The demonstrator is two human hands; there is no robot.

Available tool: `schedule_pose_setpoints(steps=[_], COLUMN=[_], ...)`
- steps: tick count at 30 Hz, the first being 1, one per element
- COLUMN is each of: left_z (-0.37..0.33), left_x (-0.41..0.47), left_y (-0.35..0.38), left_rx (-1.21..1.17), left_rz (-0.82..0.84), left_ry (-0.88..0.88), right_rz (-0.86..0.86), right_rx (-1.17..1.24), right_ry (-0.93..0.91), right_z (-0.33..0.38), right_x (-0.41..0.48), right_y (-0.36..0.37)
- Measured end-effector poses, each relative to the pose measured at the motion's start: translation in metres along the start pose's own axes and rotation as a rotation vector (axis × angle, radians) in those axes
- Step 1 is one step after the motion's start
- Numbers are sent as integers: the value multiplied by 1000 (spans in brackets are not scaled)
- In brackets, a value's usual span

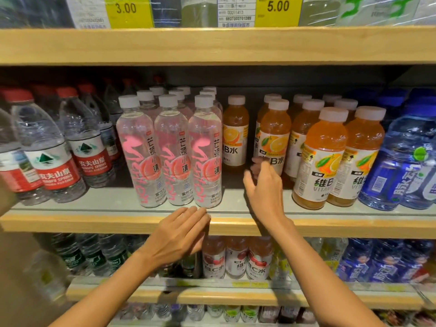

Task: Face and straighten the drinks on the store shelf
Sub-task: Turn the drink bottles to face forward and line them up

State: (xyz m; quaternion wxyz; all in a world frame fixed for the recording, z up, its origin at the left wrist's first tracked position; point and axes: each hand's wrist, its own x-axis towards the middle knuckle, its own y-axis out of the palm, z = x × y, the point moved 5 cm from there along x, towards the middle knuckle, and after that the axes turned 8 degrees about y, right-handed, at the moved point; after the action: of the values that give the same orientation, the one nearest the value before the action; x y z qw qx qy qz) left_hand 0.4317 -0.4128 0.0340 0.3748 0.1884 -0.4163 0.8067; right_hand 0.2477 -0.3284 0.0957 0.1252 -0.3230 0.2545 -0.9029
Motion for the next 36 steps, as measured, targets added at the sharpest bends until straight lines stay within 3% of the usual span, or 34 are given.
schedule_pose_setpoints(steps=[3,11,18,26,31,36], left_z=[8,8,8,10,10,9], left_x=[-8,-12,-9,-7,-4,3], left_y=[5,12,9,6,3,-2], left_rx=[54,123,109,61,37,-34], left_rz=[2,-5,-11,-10,-6,47], left_ry=[42,116,102,17,-38,-99], right_rz=[184,145,91,27,115,323], right_rx=[103,54,-5,-42,65,402], right_ry=[71,321,304,208,141,192], right_z=[6,7,9,11,3,0], right_x=[14,56,49,-21,-34,-30], right_y=[30,83,73,11,-9,-1])
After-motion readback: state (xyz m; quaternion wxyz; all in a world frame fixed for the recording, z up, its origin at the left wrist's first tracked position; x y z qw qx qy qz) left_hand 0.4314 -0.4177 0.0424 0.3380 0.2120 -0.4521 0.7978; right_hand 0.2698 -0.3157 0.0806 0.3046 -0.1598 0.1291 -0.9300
